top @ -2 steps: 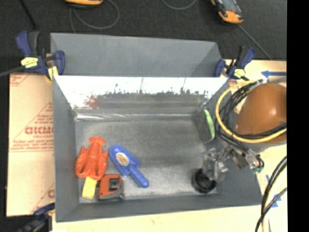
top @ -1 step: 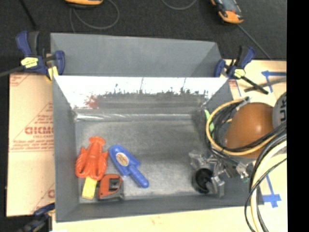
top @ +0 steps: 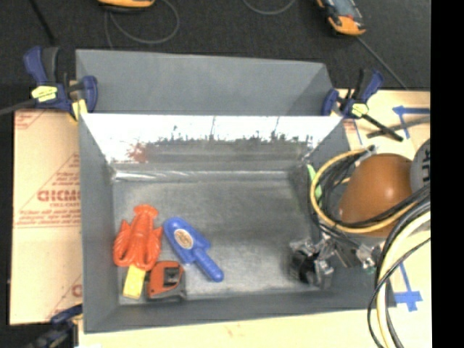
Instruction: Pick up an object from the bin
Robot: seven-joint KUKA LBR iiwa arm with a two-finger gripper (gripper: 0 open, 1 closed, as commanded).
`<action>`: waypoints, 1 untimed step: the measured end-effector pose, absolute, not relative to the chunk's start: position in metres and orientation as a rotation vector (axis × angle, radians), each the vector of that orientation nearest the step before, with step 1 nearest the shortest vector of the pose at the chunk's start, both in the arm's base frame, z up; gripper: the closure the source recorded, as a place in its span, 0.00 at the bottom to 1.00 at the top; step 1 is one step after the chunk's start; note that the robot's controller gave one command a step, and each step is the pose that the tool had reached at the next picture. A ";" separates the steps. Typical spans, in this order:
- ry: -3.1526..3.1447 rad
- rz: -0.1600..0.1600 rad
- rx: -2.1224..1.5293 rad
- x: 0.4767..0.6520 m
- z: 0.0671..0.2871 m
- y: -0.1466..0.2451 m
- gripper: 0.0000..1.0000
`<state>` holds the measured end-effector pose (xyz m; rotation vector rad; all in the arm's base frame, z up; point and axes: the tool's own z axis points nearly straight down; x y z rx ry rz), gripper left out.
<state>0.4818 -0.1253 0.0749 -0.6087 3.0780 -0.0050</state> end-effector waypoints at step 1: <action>3.078 -0.005 -0.609 0.482 0.075 -0.125 1.00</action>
Offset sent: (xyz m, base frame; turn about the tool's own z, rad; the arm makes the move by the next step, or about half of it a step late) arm 0.0485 0.0258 0.1486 -0.0131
